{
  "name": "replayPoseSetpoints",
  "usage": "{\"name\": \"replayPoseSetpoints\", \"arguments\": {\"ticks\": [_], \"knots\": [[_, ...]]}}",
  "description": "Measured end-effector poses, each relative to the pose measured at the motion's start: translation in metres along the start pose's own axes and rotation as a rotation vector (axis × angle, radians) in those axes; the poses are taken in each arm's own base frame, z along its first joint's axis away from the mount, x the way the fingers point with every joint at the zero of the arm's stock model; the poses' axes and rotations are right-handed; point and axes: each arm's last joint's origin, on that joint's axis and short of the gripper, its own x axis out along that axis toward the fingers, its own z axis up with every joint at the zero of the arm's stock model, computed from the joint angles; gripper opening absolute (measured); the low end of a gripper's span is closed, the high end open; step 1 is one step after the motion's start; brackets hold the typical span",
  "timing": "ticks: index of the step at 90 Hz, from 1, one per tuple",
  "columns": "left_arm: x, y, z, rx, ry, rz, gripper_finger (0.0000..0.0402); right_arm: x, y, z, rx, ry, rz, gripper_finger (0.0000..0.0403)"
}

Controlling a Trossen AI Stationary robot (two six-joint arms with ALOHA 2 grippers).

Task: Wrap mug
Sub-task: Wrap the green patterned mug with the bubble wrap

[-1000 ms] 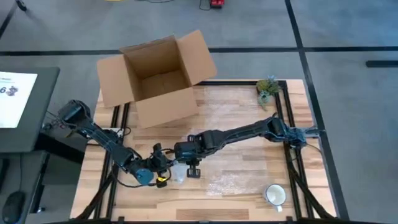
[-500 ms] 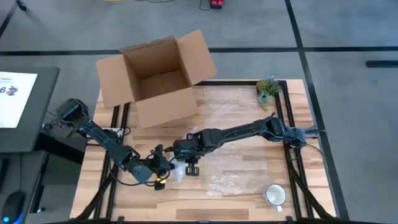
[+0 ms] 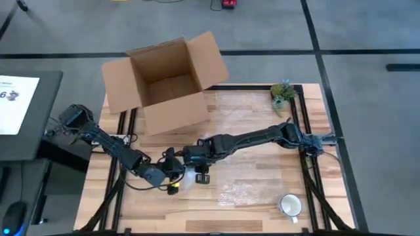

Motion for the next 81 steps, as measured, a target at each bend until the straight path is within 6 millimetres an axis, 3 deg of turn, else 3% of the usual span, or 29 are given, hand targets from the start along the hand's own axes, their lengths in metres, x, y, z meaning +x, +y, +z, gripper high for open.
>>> {"name": "replayPoseSetpoints", "arguments": {"ticks": [12, 24, 40, 52, 81], "knots": [[-0.001, 0.0, 0.001, -0.012, 0.0, -0.001, 0.0, -0.009, 0.0, 0.0, 0.022, -0.012, -0.003, 0.0107], [-0.015, 0.002, 0.001, -0.049, 0.046, -0.045, 0.0, -0.01, -0.001, 0.002, 0.025, -0.035, -0.039, 0.0107], [-0.042, 0.006, 0.003, -0.12, 0.107, -0.108, 0.0, 0.004, -0.008, 0.003, 0.055, -0.022, -0.054, 0.0107], [-0.052, 0.001, 0.007, -0.122, 0.034, -0.133, 0.0, 0.005, -0.013, 0.005, 0.069, -0.04, -0.057, 0.0107], [-0.022, 0.006, 0.0, -0.031, 0.005, 0.083, 0.0, 0.006, -0.01, 0.005, 0.064, -0.052, -0.055, 0.0107]]}}
